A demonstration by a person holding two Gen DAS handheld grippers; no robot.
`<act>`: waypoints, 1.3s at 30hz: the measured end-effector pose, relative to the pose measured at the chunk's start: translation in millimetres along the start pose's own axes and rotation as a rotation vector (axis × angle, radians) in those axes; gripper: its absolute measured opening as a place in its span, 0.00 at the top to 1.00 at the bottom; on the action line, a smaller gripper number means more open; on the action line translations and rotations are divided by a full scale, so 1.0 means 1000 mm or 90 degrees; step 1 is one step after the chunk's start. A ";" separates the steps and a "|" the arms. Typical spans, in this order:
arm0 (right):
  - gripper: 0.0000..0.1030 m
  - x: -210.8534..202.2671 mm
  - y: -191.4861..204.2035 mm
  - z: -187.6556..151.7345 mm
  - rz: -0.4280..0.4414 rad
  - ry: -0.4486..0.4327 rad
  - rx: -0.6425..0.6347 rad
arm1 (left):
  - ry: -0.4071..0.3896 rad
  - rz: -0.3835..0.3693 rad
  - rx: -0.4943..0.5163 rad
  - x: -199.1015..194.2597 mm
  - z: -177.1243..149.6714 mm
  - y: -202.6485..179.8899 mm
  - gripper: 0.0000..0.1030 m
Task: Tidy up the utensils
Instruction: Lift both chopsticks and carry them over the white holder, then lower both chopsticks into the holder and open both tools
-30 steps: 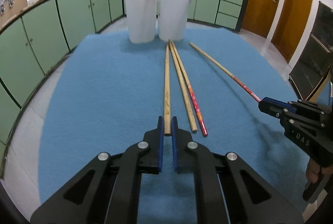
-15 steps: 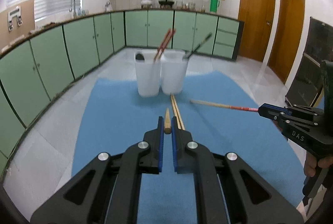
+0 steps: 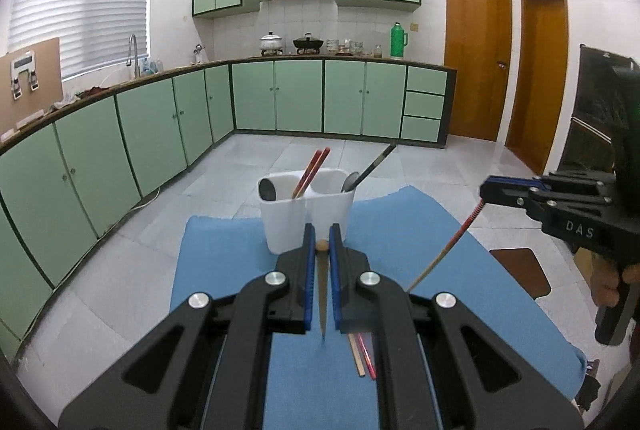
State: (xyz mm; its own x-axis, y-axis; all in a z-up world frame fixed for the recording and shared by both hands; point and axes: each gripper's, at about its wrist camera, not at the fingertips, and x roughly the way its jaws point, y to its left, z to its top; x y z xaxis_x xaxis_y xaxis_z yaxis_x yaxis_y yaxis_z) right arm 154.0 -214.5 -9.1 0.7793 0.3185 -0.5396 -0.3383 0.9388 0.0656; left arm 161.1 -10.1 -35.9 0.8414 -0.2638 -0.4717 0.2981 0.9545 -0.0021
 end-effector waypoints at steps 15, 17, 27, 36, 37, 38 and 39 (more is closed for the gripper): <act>0.94 -0.017 0.004 0.084 0.037 -0.082 -0.039 | -0.098 0.013 0.003 -0.015 0.064 0.023 0.94; 0.94 -0.019 0.004 0.097 0.033 -0.099 -0.045 | -0.116 0.017 0.003 -0.017 0.076 0.024 0.94; 0.94 0.009 -0.008 0.153 0.015 -0.134 -0.039 | -0.186 0.036 0.011 0.010 0.142 0.029 0.94; 0.94 0.065 -0.023 0.154 -0.003 -0.102 -0.022 | -0.142 0.010 -0.009 0.079 0.142 0.033 0.94; 0.94 0.072 -0.026 0.153 -0.002 -0.098 -0.018 | -0.139 0.009 -0.010 0.085 0.141 0.035 0.94; 0.94 0.079 -0.028 0.152 -0.004 -0.093 -0.016 | -0.134 0.010 -0.011 0.093 0.139 0.036 0.94; 0.94 0.084 -0.029 0.150 -0.006 -0.090 -0.015 | -0.128 0.011 -0.013 0.102 0.137 0.037 0.94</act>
State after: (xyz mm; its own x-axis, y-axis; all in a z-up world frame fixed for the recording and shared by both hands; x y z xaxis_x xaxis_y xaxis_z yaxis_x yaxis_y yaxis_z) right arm 308.2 -195.0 70.0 0.8483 0.3266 -0.4169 -0.3415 0.9390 0.0407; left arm 320.0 -20.8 36.7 0.9201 -0.2679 -0.2856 0.2752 0.9613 -0.0149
